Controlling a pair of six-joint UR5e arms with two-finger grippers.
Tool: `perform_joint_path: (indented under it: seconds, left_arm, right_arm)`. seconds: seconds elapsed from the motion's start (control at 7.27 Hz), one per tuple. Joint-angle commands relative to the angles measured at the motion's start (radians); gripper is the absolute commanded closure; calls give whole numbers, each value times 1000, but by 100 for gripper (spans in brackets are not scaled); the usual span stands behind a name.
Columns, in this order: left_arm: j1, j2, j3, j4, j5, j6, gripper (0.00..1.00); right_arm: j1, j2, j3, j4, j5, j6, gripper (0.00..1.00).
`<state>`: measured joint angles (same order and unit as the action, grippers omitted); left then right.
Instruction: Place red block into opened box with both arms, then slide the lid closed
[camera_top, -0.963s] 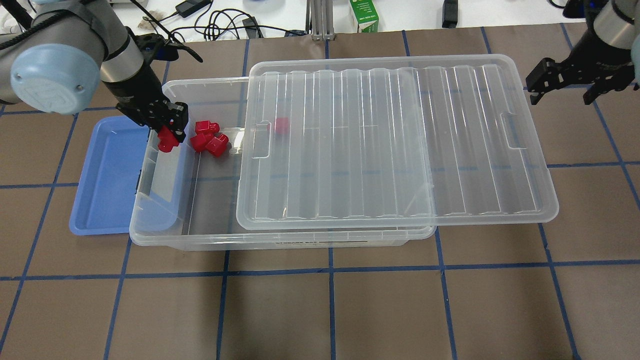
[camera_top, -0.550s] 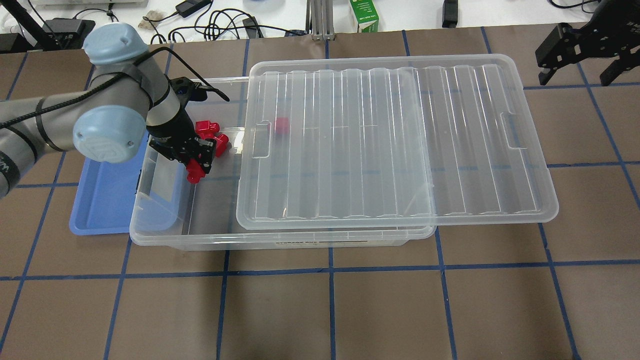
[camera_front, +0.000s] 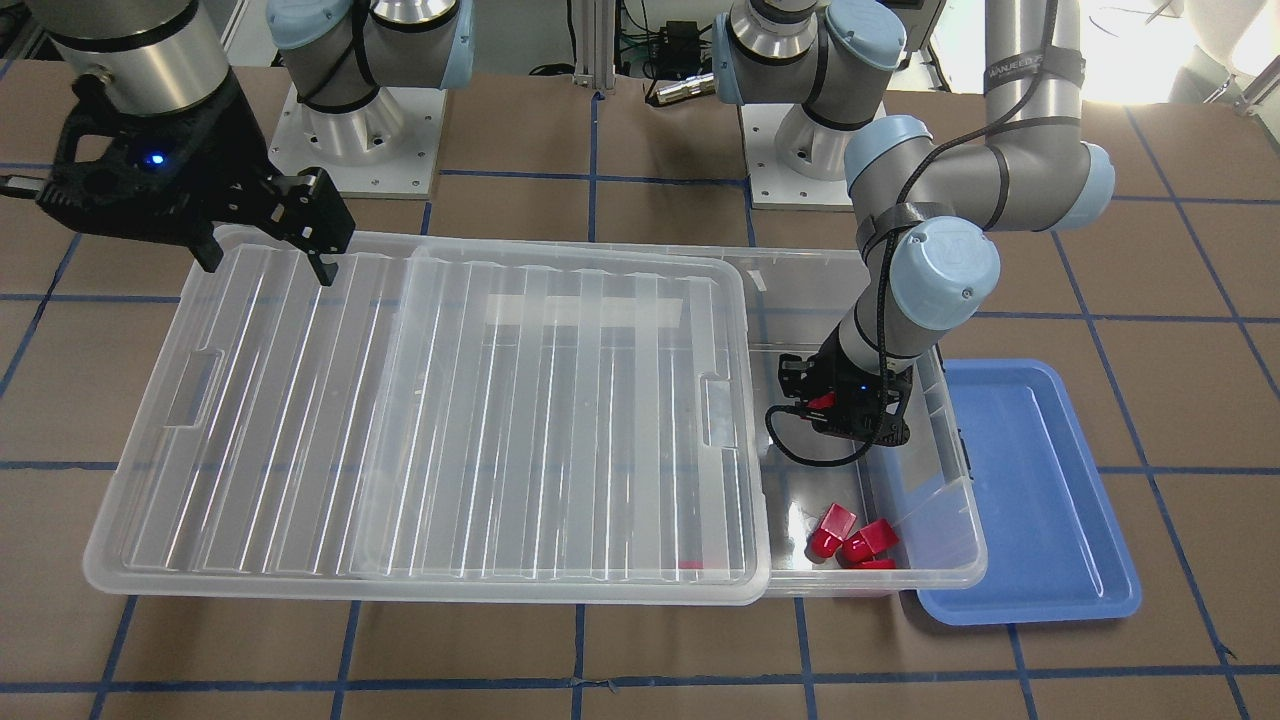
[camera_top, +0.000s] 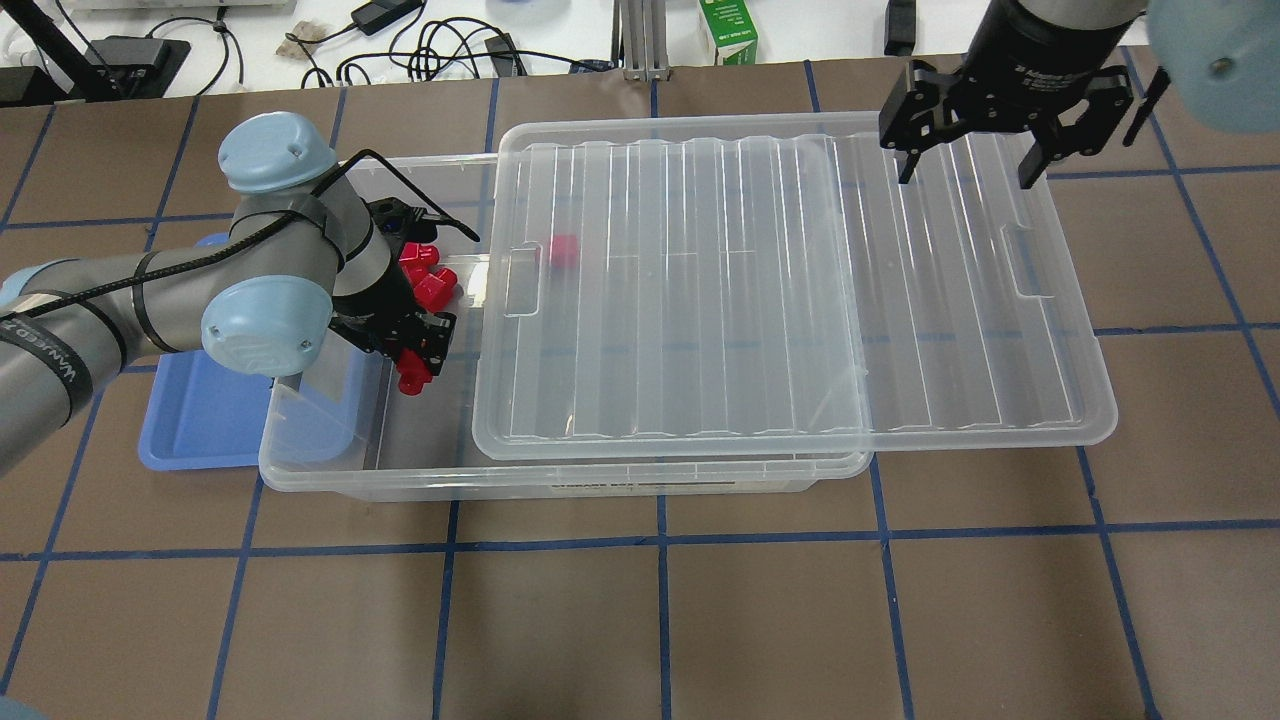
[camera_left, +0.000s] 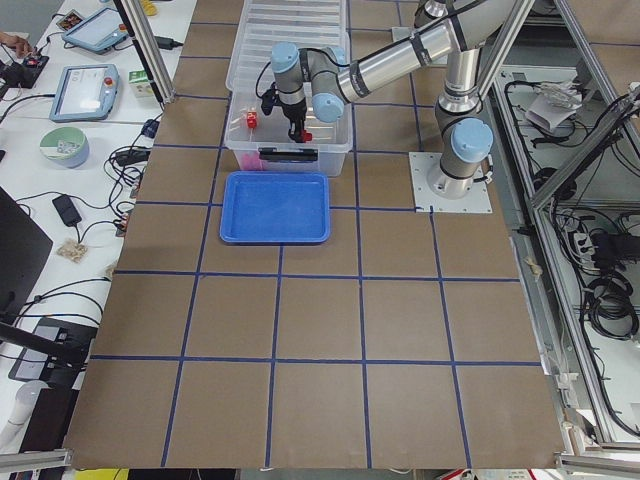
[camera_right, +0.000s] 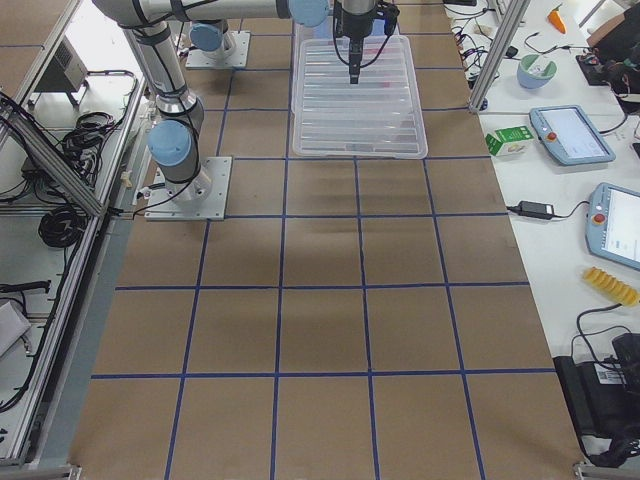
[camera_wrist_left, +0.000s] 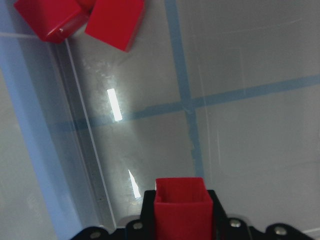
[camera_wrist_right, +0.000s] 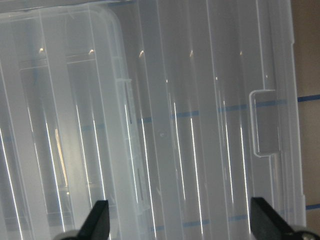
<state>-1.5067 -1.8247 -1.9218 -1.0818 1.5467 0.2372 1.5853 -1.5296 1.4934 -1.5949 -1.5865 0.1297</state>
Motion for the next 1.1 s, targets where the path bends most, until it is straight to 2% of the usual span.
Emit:
perform_joint_path:
  seconds: [0.0,0.41,0.55,0.69,0.96]
  left_arm:
    - [5,-15,-5,14,1,-6,22]
    - [11,14,18,14,1,1,9]
    - [14,30,68,-7,4,-2,5]
    - [13,47,139,-97,4,-4,3]
    - [7,93,339,-368,6,-47,0]
  right_arm:
    - [22,5,4,-10,-7,10,0]
    - [22,5,4,-10,-9,4,0]
    - [-8,8,-4,-17,-16,-75,0]
    - [-90,6,-1,-14,-23,-237,0]
    - [-329,6,40,-10,-4,-489,0]
